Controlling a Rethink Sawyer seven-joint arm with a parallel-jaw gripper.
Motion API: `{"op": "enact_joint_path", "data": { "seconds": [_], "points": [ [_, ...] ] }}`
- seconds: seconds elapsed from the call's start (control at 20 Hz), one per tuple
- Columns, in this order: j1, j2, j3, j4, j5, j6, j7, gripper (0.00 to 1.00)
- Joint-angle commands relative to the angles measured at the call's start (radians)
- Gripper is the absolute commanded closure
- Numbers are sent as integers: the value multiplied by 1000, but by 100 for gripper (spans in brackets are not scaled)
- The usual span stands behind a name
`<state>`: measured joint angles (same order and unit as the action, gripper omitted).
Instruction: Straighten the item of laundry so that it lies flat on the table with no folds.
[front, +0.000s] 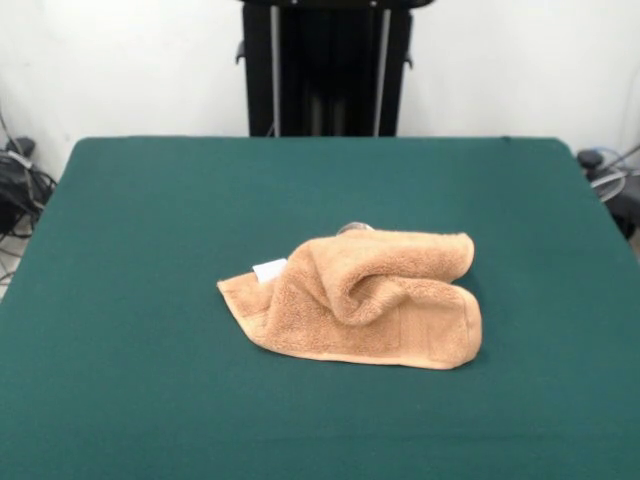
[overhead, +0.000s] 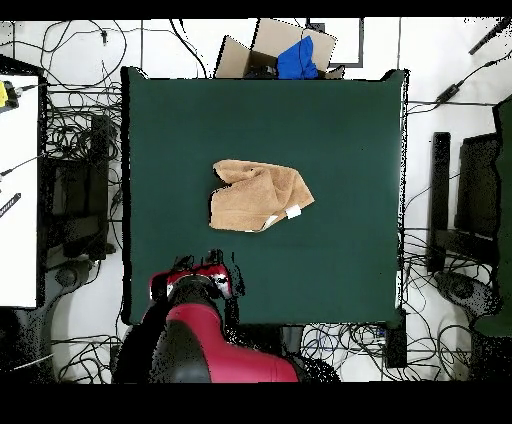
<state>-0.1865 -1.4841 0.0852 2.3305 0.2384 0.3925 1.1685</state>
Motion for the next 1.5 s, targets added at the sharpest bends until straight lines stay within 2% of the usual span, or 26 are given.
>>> {"op": "enact_joint_path", "data": {
  "seconds": [0.05, 0.35, 0.65, 0.7, 0.75, 0.85, 0.95, 1.15, 1.5],
  "points": [
    [-7, 96, -3, -181, -220, 539, 162, 0],
    [-14, 92, -23, -148, -196, 463, 211, 0],
    [-27, 97, -56, -41, -93, 239, 244, 0],
    [-39, 97, -42, -3, -25, 157, 210, 0],
    [-38, 97, -47, -4, -34, 149, 228, 0],
    [-46, 84, -32, 32, 6, 77, 191, 0],
    [-66, 62, 5, 69, 43, -7, 108, 0],
    [-42, 69, -7, 40, -46, -29, 141, 0],
    [58, 121, -116, -43, -153, 259, 323, 0]
  ]
}}
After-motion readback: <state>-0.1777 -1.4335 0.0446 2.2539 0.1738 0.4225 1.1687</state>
